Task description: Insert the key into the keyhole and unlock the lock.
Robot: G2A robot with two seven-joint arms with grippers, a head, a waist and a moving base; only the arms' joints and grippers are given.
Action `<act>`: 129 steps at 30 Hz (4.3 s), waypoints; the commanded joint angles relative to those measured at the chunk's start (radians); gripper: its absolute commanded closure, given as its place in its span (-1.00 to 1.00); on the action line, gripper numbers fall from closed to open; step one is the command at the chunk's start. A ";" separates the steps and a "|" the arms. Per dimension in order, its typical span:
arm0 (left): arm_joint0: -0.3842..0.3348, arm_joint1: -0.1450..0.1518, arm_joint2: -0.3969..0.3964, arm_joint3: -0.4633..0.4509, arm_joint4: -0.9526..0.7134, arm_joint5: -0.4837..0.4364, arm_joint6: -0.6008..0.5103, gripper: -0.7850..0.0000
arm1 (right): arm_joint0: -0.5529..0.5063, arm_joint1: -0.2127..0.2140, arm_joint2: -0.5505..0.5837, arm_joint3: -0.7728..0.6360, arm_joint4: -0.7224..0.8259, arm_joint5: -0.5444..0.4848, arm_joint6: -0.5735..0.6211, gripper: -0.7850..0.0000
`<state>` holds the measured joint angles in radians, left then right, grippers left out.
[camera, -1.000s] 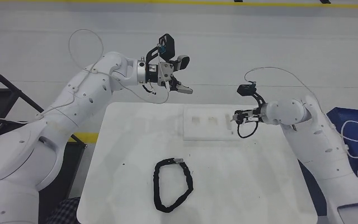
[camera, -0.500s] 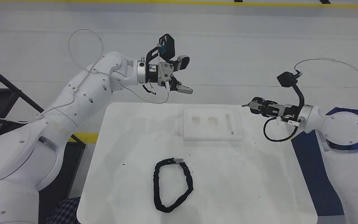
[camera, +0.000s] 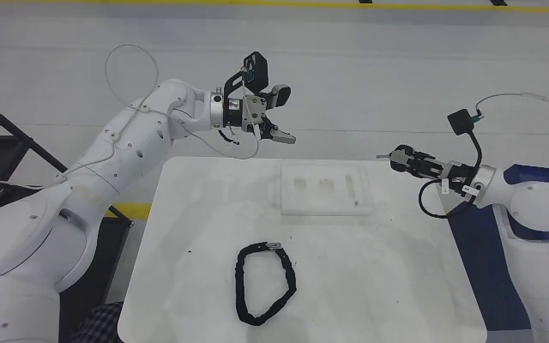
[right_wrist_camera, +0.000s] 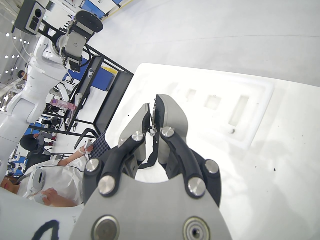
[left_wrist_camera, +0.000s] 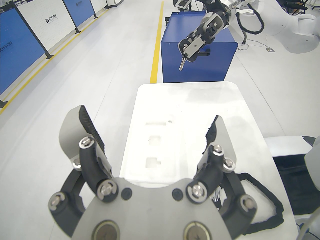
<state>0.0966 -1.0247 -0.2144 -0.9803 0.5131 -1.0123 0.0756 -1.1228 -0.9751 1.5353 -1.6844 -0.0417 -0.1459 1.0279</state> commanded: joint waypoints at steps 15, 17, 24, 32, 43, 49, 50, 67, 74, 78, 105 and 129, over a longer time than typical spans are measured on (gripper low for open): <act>0.014 0.011 -0.031 -0.036 0.036 0.026 -0.035 -1.00 | 0.000 0.000 0.000 0.000 0.000 0.000 0.000 1.00; 0.028 0.020 -0.044 -0.054 0.074 0.040 -0.052 -1.00 | 0.000 0.000 0.000 0.000 0.000 0.000 0.000 1.00; 0.139 0.053 -0.086 -0.120 0.303 0.048 0.069 -1.00 | 0.000 0.000 0.000 0.000 0.000 0.000 0.000 1.00; 0.239 0.054 -0.082 -0.105 0.487 0.000 0.222 -1.00 | 0.000 0.000 0.000 0.000 0.000 0.000 0.000 1.00; 0.288 0.030 0.044 -0.043 0.513 0.000 0.244 -1.00 | 0.000 0.000 0.000 0.000 0.000 0.000 0.000 1.00; 0.326 0.003 0.044 -0.067 0.440 0.000 0.008 -1.00 | 0.000 0.000 0.000 0.000 0.000 0.000 0.000 1.00; 0.329 -0.002 0.044 -0.071 0.416 0.000 -0.038 -1.00 | 0.000 0.000 0.000 0.000 0.000 0.000 0.000 1.00; 0.323 -0.015 0.044 -0.113 0.172 0.000 -0.341 -1.00 | 0.000 0.000 0.000 0.000 0.000 0.000 0.000 1.00; 0.326 -0.015 0.037 -0.113 0.173 0.022 -0.332 -1.00 | 0.000 0.000 0.000 0.000 0.000 0.000 0.000 1.00; 0.360 -0.002 0.001 -0.122 0.236 0.053 -0.253 -1.00 | 0.000 0.000 0.000 0.000 0.000 0.000 0.000 1.00; 0.597 0.058 -0.060 0.032 1.051 0.150 0.628 -1.00 | 0.000 0.000 0.000 0.000 0.000 0.000 0.000 1.00; 0.588 -0.049 -0.027 0.178 1.205 0.217 0.734 0.18 | 0.000 0.000 0.000 0.000 0.000 0.000 0.000 1.00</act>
<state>0.6847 -1.0712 -0.2433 -0.8058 1.7107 -0.7940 0.8050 -1.1228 -0.9751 1.5353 -1.6844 -0.0416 -0.1459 1.0279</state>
